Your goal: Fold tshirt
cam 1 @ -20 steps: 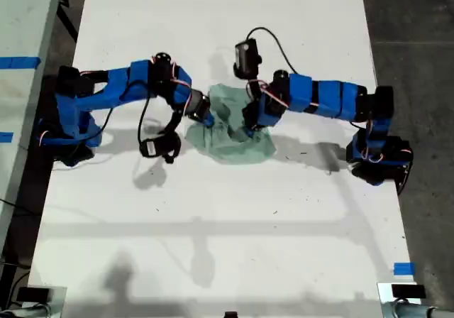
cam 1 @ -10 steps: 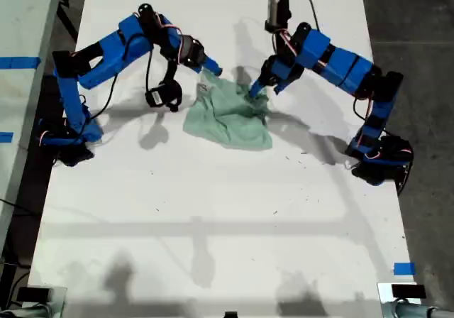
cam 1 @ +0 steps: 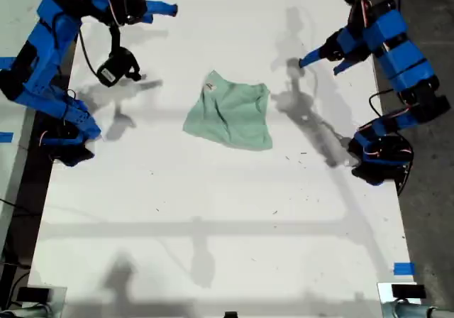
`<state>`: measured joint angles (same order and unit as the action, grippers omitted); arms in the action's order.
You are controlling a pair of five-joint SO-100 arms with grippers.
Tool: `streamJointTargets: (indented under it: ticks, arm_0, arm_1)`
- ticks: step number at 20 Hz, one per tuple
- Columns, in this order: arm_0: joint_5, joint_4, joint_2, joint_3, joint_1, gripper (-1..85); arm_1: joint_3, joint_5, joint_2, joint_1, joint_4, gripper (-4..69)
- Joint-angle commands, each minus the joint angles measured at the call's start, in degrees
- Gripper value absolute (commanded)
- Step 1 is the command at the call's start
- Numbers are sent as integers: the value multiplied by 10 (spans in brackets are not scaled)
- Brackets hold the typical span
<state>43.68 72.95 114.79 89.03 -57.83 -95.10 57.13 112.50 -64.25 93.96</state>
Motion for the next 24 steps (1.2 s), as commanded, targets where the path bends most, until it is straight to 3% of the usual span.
streamJointTargets:
  ticks: [1,2,4,6,7,9,10,12,13,16,18,20,24]
  arm_0:
    - [-66,-84,221,244,83,291]
    - [-108,-108,290,338,120,265]
    - [-200,-148,432,512,203,113]
    - [-309,-187,586,670,297,1]
    - [-359,-190,664,733,339,1]
    - [-450,-127,831,821,402,1]
    - [-468,-120,918,872,423,1]
    - [-500,-160,908,933,454,1]
    - [-538,-145,911,940,470,1]
    - [-541,-141,912,938,493,129]
    - [-515,-135,912,938,533,150]
    - [-495,-134,912,938,573,151]
    - [-496,-134,912,938,619,151]
  arm_1:
    - [-160,-97,207,82,-33,335]
    - [-226,-144,285,140,-53,259]
    - [-353,-266,430,278,-107,102]
    - [-476,-392,548,399,-151,10]
    - [-533,-436,599,448,-170,5]
    - [-638,-521,694,537,-206,4]
    - [-695,-559,751,569,-208,4]
    - [-799,-590,879,607,-197,-12]
    - [-806,-596,846,621,-214,-12]
    - [-812,-573,839,620,-227,11]
    - [-810,-424,873,611,-222,32]
    - [-810,-136,872,612,-222,35]
    - [-808,-114,873,615,-216,27]
